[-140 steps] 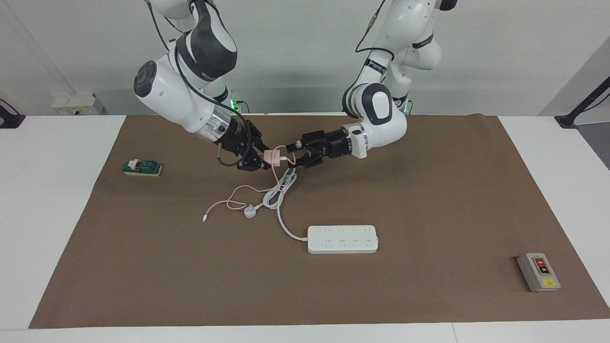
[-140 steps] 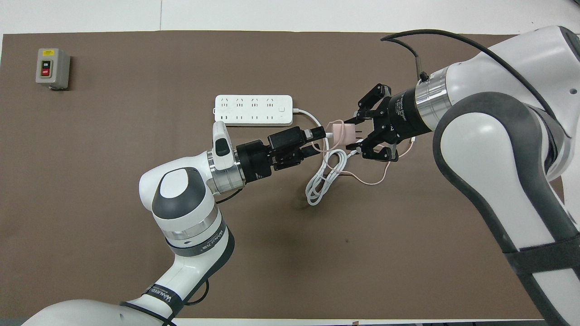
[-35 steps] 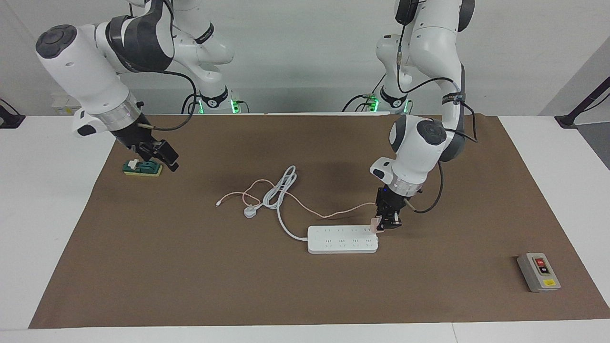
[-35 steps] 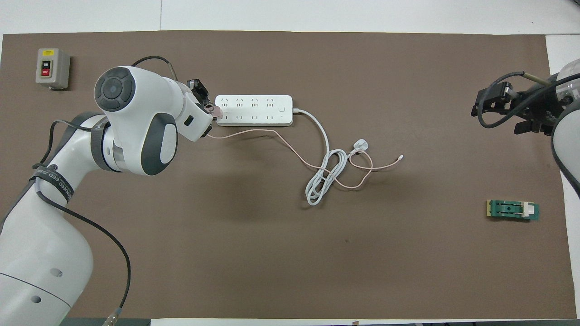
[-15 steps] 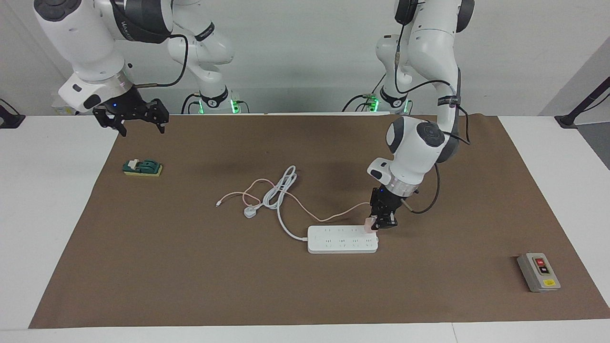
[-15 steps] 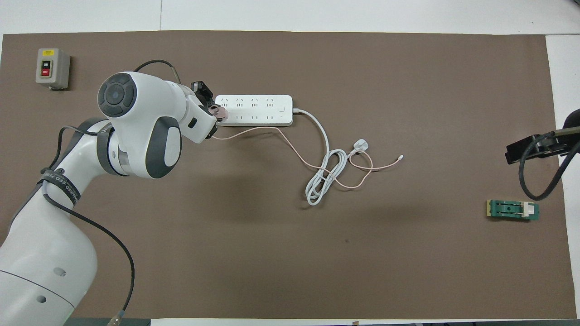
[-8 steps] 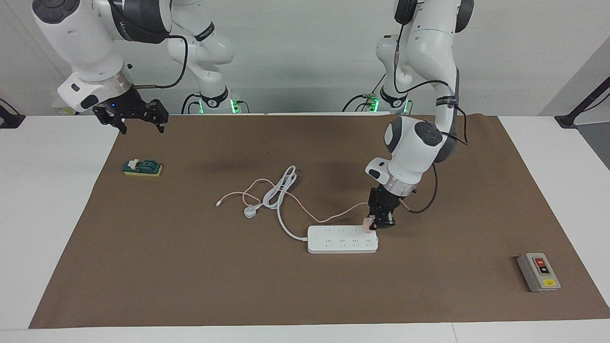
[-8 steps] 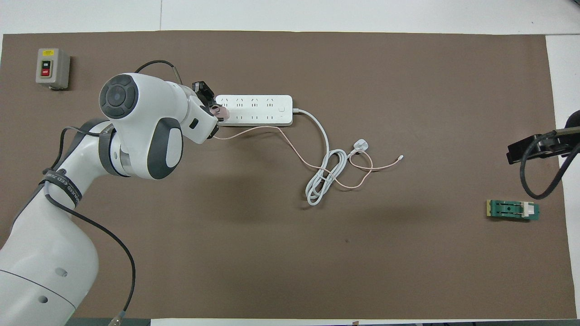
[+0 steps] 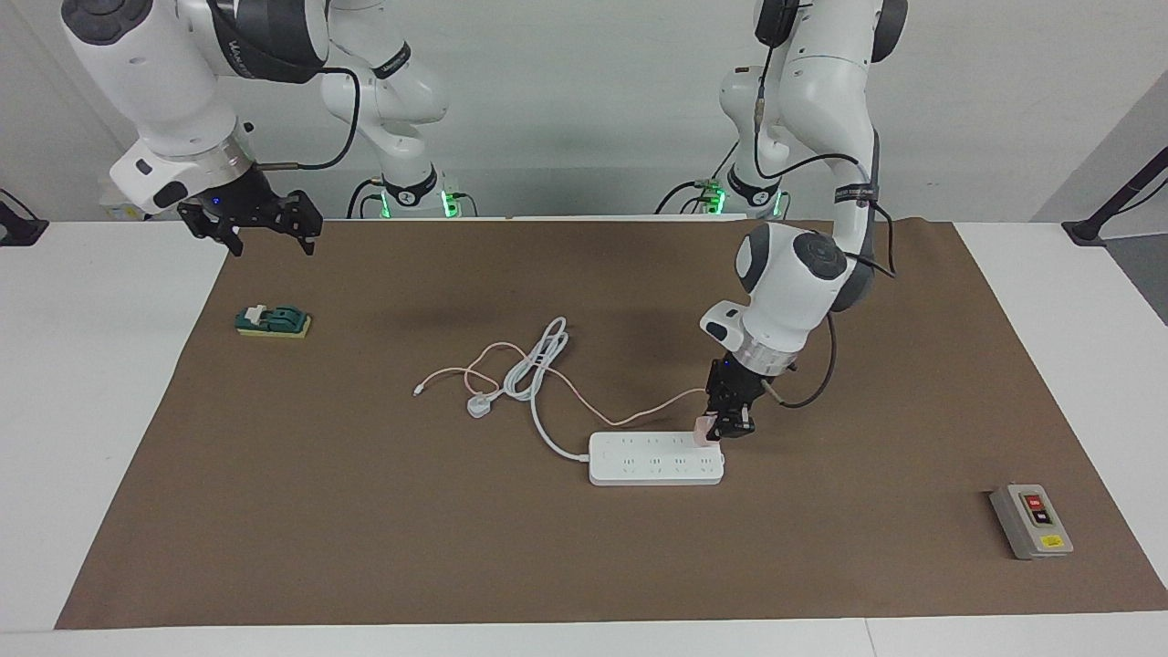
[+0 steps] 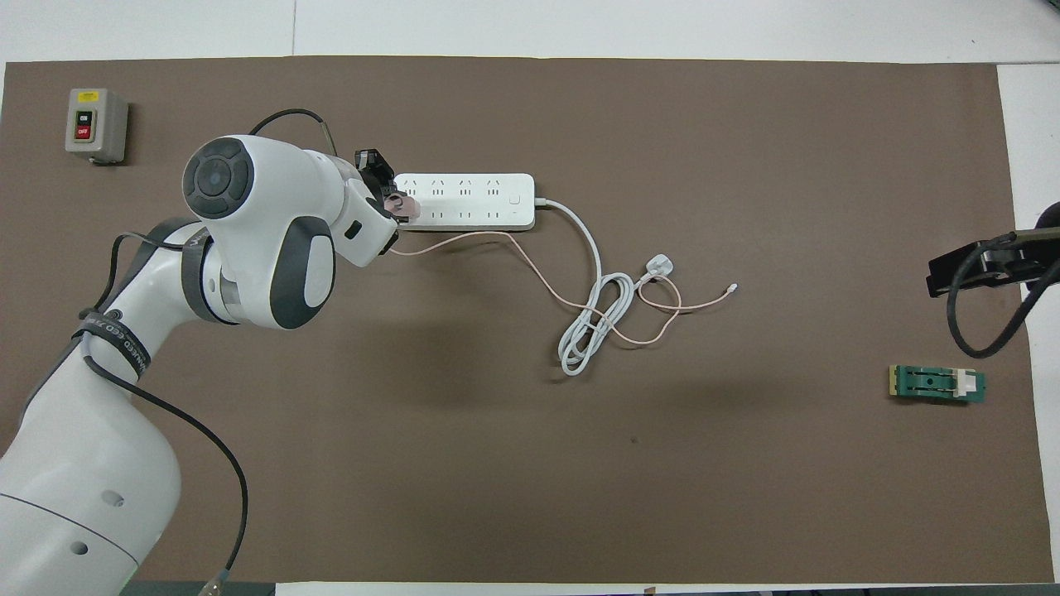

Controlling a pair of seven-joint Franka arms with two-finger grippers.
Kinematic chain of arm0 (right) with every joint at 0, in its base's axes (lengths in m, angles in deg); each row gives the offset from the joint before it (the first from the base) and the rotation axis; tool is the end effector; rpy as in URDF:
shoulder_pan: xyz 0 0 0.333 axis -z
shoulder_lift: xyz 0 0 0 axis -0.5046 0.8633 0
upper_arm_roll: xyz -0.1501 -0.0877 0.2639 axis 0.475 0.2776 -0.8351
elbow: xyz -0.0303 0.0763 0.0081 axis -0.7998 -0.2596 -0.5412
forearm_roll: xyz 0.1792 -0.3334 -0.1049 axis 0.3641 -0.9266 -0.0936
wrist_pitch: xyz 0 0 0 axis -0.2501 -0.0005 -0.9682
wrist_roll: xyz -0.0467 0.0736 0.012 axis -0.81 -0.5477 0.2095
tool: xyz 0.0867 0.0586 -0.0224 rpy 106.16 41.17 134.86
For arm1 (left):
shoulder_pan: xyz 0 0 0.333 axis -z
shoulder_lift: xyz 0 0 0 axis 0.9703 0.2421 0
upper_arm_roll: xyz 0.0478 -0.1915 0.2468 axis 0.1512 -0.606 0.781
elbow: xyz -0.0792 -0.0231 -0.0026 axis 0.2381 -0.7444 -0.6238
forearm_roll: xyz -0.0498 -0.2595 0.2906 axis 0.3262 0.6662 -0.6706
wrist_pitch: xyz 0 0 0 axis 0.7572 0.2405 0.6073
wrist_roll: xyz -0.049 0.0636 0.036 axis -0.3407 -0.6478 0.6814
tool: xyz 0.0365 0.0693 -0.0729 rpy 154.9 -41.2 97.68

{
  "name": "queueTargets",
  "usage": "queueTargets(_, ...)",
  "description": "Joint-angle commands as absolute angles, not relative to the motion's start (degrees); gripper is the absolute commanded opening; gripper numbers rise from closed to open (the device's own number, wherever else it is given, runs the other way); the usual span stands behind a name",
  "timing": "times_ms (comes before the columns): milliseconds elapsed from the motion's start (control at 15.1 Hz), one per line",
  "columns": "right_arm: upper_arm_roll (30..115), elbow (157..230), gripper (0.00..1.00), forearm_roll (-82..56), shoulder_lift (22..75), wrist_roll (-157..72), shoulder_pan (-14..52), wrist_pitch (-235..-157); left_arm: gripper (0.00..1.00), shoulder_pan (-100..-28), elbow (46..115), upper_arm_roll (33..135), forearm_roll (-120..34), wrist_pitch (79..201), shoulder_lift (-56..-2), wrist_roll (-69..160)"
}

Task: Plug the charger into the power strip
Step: 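Press the charger into the strip socket with the left gripper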

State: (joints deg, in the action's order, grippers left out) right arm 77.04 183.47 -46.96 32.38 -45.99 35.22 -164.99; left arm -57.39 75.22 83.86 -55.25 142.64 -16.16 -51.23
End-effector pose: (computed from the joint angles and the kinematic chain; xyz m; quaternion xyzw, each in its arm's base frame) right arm 0.5388 -0.0279 0.5975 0.9977 0.0176 -0.0601 0.0263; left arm 0.6213 -0.2451 0.3521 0.6731 -0.7228 0.1558 0.0139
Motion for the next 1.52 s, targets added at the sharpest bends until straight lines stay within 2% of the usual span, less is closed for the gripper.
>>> queueTargets(0,76.5,184.5,1.00,-46.7,31.3,-46.7,36.2,-165.3,0.00,-57.1,78.0,84.1,-54.5,143.1,-16.3,-53.5)
queueTargets(331,76.5,184.3,1.00,-46.8,31.3,-46.7,36.1,-165.4,0.00,-57.3,76.5,84.2,-52.9,137.5,-15.9,-52.9)
queueTargets(729,76.3,184.3,1.00,-46.8,30.4,-46.5,35.8,-164.8,0.00,-57.2,70.0,84.2,-53.0,131.6,-11.7,-52.8)
queueTargets(1458,76.3,184.3,1.00,-46.8,30.2,-46.5,35.8,-164.9,0.00,-57.2,67.0,84.2,-54.6,131.8,-7.6,-53.5)
